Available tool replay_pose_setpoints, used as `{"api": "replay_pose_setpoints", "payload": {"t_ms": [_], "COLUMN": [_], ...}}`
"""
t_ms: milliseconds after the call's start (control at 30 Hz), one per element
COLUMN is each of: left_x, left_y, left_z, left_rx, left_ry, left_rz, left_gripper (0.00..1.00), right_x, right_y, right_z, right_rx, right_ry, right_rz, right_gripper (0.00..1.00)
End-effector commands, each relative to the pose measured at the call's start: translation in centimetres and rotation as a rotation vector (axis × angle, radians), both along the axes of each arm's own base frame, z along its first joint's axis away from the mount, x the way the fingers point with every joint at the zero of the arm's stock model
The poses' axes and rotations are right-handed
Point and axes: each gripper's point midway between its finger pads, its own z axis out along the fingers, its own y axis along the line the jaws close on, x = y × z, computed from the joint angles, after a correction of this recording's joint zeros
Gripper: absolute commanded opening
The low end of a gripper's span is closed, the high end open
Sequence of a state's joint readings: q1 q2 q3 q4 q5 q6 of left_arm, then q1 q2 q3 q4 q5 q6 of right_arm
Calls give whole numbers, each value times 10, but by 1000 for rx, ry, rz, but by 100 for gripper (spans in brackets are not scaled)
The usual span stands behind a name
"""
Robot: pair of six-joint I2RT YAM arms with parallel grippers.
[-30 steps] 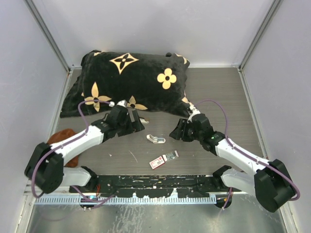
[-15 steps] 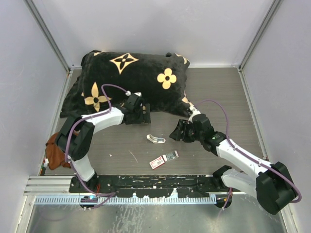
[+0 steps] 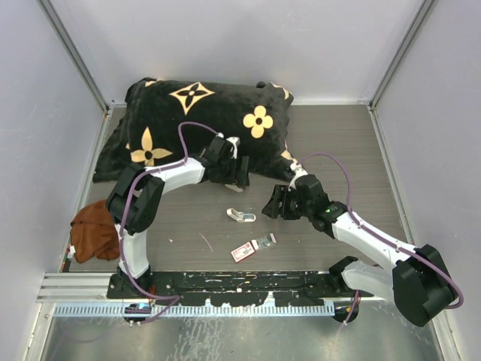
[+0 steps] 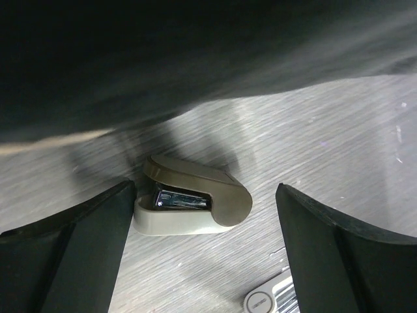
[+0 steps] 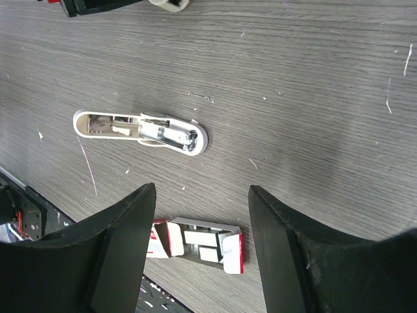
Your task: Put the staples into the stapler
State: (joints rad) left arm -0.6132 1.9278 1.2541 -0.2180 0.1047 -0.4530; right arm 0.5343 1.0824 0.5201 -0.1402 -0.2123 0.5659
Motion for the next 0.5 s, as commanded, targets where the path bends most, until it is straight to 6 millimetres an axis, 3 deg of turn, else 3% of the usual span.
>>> {"api": "replay_pose_setpoints", "payload": {"t_ms": [0, 100, 233, 467], "left_x": [-6, -6, 3, -16], "left_y": [-43, -49, -28, -21], "left_z": [12, 18, 21, 24], "left_rx": [-107, -87, 51, 39], "left_ry": [-46, -79, -107, -70], "left_rz": [-209, -225, -63, 143], "left_gripper": [91, 92, 93, 95], "right_x": [14, 14, 13, 13], "right_y": [4, 3, 2, 0], "right_z": [21, 21, 19, 18], "right_rx": [16, 16, 14, 9], "right_ry": [-75, -73, -71, -71], "right_rz": [0, -7, -15, -24], "right_gripper": [65, 65, 65, 65]}}
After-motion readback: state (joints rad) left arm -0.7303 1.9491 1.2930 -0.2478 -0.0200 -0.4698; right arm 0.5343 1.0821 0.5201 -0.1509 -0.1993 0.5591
